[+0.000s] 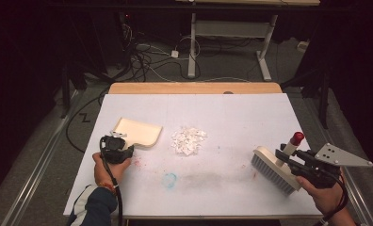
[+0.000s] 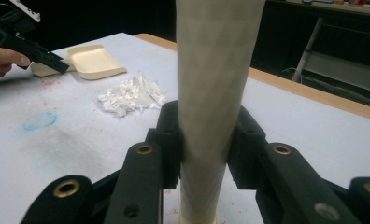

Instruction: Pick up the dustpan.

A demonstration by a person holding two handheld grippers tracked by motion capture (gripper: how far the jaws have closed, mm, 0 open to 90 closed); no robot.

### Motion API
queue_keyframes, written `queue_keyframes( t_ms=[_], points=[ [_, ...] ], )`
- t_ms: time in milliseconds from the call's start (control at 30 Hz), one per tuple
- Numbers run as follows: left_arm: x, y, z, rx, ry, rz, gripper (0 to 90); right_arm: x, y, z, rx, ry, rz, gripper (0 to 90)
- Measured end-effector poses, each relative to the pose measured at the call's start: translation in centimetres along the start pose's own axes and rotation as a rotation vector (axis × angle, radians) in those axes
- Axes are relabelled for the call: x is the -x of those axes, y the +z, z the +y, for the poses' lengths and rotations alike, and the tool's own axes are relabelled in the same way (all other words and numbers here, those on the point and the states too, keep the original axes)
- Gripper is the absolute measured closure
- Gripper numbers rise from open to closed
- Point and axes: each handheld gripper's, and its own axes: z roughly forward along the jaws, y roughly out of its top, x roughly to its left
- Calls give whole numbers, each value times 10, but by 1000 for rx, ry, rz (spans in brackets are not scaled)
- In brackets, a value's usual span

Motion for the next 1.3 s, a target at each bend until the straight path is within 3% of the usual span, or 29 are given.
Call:
queue_keyframes(
  t_ms=[233,433,633,767,900,1033,1300],
  points=[
    [-1,-22,4,48,43,-2,637,1,-3,0,7,2,-10,704],
    [2,-39,5,44,96,-13,637,3,-2,-1,6,5,-15,704],
    [12,-59,-9,14,177,-59,637,4,-4,-1,7,8,-21,704],
    [17,-65,-18,-2,206,-71,637,4,-4,-1,7,8,-24,705],
    [18,-75,-29,-22,242,-117,637,4,-4,-1,7,5,-21,705],
    [23,-77,-38,-53,281,-161,637,6,-4,-1,6,6,-29,705],
    [36,-74,-43,-100,348,-198,636,9,1,1,13,2,-38,705]
  ],
)
